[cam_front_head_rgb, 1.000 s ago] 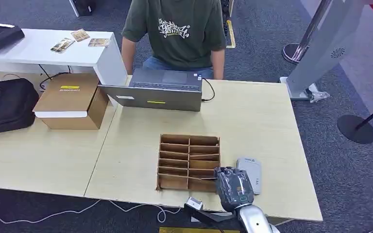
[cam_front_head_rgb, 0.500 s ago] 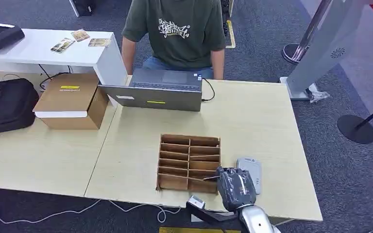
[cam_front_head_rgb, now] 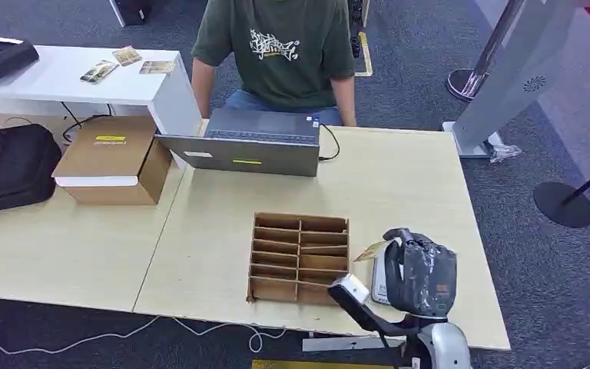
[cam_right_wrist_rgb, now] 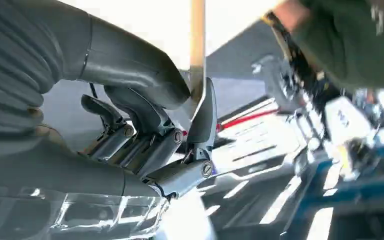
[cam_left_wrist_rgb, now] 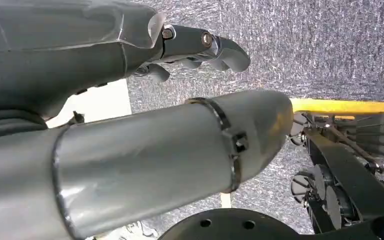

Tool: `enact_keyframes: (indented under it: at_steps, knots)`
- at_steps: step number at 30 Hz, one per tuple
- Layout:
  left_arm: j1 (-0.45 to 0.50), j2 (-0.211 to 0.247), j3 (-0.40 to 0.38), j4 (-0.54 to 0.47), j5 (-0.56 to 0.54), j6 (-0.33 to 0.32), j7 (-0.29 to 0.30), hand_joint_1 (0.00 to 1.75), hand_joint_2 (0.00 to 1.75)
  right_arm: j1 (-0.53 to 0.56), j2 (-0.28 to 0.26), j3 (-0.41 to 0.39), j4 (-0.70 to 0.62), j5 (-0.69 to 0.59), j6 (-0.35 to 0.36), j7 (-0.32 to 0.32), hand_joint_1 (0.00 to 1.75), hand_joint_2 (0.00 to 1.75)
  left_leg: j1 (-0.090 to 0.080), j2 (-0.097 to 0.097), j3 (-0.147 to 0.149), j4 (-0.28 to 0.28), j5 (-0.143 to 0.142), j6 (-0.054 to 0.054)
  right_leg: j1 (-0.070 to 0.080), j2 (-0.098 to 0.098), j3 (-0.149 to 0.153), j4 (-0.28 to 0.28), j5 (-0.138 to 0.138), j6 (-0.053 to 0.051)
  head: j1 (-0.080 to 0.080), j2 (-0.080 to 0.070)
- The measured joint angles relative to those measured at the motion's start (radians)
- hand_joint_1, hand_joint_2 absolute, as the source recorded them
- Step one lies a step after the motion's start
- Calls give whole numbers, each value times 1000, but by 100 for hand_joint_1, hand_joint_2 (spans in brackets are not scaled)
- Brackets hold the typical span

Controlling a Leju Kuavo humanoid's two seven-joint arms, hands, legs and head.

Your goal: Pass the card to the sensor for recognition and then transmit it.

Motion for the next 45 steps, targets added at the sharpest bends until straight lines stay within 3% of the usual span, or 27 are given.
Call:
enact_keyframes:
  at_steps: [8,13,18,22,33,38,45]
  knots:
    - [4,-11,0,0,2,0,0,0,0,27,115,-166,-94,-375,-29,-149,175,175,0,0,0,0,0,0,0,0,0,0,0,0,0,0]
    - [4,-16,0,0,2,0,3,0,0,29,189,-301,-98,-822,13,-261,175,175,0,0,0,0,0,0,0,0,0,0,0,0,0,0]
    - [4,-18,-1,0,-2,3,6,0,0,21,251,-435,-83,-1018,42,-315,175,175,0,0,0,0,0,0,0,0,0,0,0,0,0,0]
    - [4,-22,-1,0,-19,7,6,0,0,4,269,-492,-53,-1031,51,-316,175,175,0,0,0,0,0,0,0,0,0,0,0,0,0,0]
    - [2,-29,-1,0,-67,16,6,0,0,-75,258,-489,42,-955,24,-305,175,175,0,0,0,0,0,0,0,0,1,0,0,0,0,0]
    - [-3,-27,-2,0,-106,17,6,0,0,-146,248,-468,102,-919,6,-289,175,175,0,0,0,0,1,0,0,-1,1,1,0,0,1,0]
    - [-8,-21,-2,0,-182,18,-1,0,0,-328,241,-422,241,-843,-10,-248,175,175,0,1,1,0,2,-1,0,1,1,1,3,-1,0,0]
